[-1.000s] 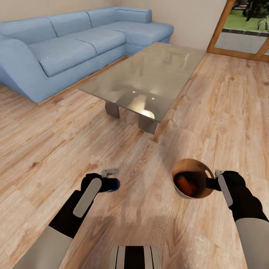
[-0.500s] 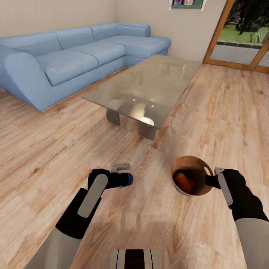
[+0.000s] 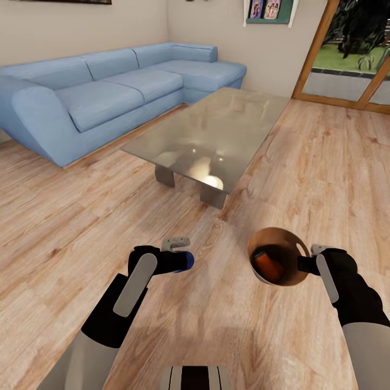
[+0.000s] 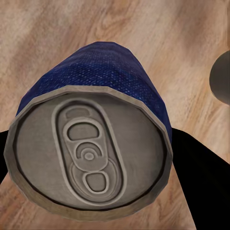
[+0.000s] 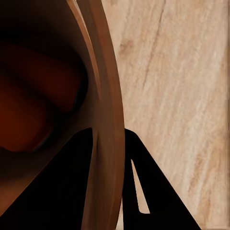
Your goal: Put the three can of soda from the living room inside the tash can in the kitchen.
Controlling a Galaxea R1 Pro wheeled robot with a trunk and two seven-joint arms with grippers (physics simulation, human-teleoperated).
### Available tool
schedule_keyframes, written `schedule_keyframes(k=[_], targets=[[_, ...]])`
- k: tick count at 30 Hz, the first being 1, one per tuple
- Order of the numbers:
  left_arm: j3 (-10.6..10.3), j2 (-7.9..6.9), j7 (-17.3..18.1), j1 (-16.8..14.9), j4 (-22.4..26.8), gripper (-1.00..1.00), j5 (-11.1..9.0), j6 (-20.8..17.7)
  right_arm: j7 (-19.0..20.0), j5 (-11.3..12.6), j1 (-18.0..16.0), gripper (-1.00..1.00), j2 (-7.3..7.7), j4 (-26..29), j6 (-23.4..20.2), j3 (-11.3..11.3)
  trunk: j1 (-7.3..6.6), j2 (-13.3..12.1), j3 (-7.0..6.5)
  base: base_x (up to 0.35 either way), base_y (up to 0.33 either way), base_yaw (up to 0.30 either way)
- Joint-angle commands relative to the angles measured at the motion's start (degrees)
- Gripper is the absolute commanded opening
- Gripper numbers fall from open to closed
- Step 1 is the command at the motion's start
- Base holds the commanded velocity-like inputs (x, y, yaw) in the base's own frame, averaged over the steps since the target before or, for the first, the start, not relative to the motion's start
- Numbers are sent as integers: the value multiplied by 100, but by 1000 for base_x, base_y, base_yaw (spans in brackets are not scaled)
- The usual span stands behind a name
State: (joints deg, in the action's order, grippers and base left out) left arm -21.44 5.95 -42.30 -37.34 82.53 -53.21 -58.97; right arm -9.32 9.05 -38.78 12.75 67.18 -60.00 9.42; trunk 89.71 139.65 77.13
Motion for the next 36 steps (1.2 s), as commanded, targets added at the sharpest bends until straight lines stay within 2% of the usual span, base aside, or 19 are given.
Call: schedule_keyframes(k=[1, 25, 36], targets=[[0, 1, 2, 0, -2, -100, 1, -1, 28, 40, -1, -100, 0, 0, 0, 1, -23, -42, -19, 0, 0, 0], [0, 12, 46, -1, -27, -100, 10, 5, 27, 27, -6, -100, 15, -577, 0, -141, -550, -1004, -450, 0, 0, 0], [-6, 18, 118, -1, -19, -100, -4, -6, 27, 27, -7, -100, 12, -608, 0, -142, -792, -1445, -647, 0, 0, 0]])
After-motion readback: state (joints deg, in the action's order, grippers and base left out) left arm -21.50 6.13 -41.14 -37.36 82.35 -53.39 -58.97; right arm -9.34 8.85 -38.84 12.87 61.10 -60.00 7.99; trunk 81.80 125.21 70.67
